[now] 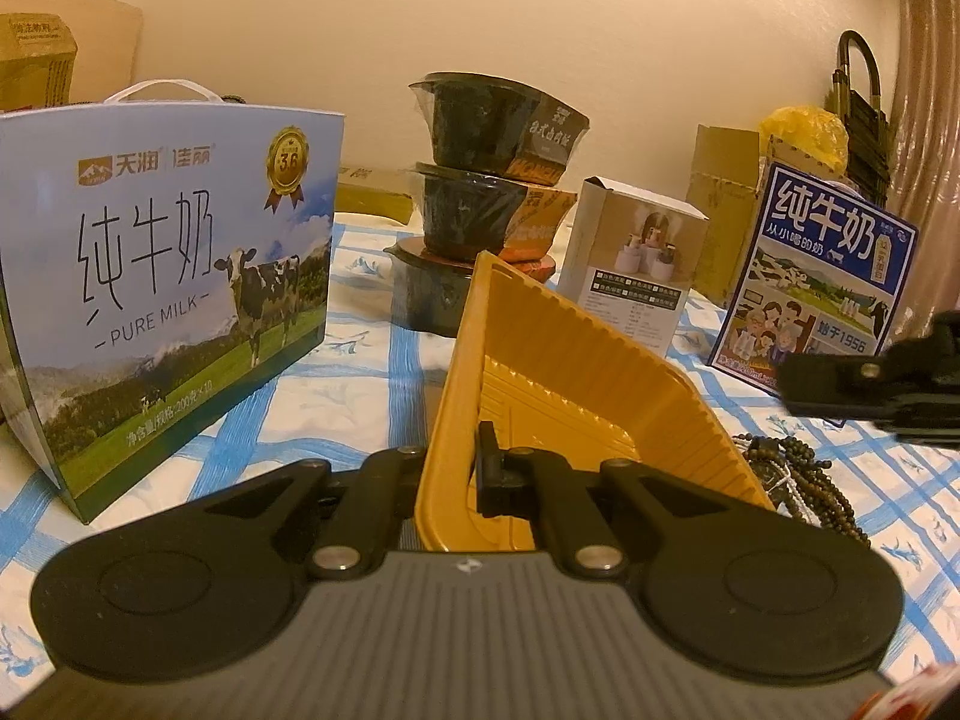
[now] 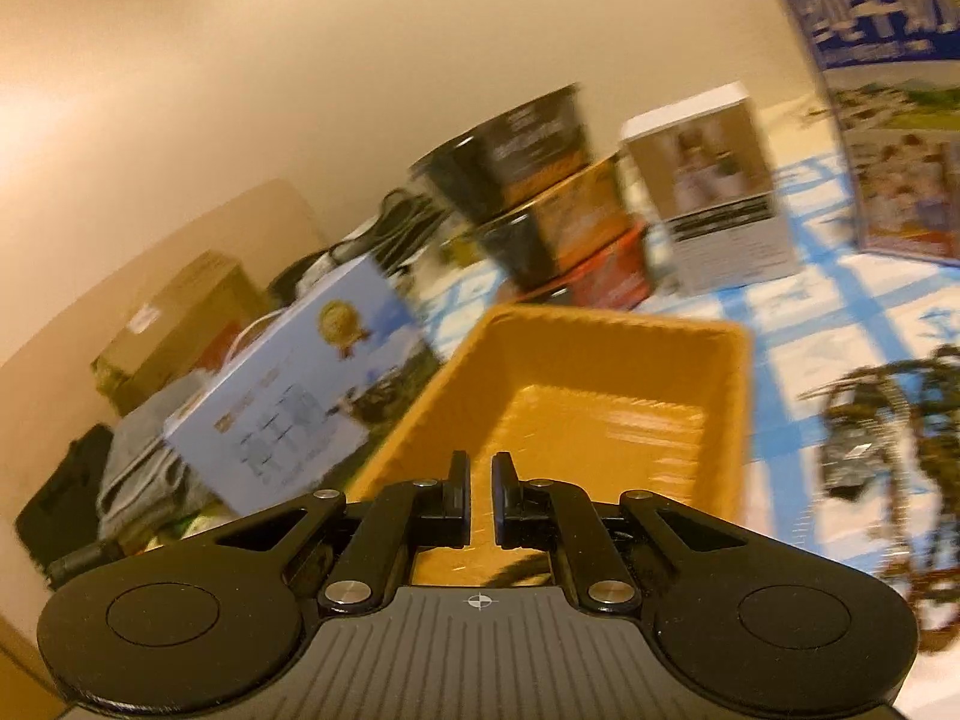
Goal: Organize jewelry
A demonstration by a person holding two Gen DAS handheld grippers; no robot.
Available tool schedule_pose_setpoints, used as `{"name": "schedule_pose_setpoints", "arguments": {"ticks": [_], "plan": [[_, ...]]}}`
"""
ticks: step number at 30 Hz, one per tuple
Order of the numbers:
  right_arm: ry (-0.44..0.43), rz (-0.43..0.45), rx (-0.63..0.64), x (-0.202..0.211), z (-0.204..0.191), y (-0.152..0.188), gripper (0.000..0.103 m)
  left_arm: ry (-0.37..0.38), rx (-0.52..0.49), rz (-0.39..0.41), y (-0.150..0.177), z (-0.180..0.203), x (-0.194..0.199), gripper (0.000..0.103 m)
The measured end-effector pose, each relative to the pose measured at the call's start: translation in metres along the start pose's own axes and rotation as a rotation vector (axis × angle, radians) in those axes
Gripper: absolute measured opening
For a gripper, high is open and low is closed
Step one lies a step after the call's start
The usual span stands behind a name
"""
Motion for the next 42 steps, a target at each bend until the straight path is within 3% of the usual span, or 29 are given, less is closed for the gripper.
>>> {"name": "schedule_pose_setpoints", "arguments": {"ticks": [8, 13, 16, 25, 29, 42], "plan": [[0.245, 0.002, -0.092, 0.053, 0.073, 0.024, 0.008, -0.002, -0.006, -0.001, 0.0, 0.0, -0.001, 0.005], [0.419, -0.043, -0.087, 0.075, 0.11, 0.048, 0.009, -0.006, -0.009, 0.0, 0.001, 0.0, 0.0, 0.005], [0.474, -0.07, -0.065, 0.079, 0.12, 0.06, 0.009, -0.008, -0.015, 0.001, 0.0, 0.001, 0.0, 0.005], [0.521, -0.13, 0.047, 0.053, 0.121, 0.064, 0.011, -0.012, -0.024, 0.002, -0.001, 0.003, 0.0, 0.005], [0.532, -0.13, 0.081, 0.038, 0.123, 0.058, 0.029, -0.011, -0.027, 0.002, -0.001, 0.003, 0.0, 0.005], [0.564, -0.108, 0.136, 0.003, 0.131, 0.046, 0.029, -0.011, -0.024, 0.002, -0.001, 0.003, 0.0, 0.005]]}}
Point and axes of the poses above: each gripper's, at about its wrist camera, not at the fingertips, and x roughly against the way its jaws point, z to its right, y to its underside, the point moved 7 cm from there along -x, roughly the way its jaws point, and after that the axes turned 11 degrees about -z, right-handed, at the moved point
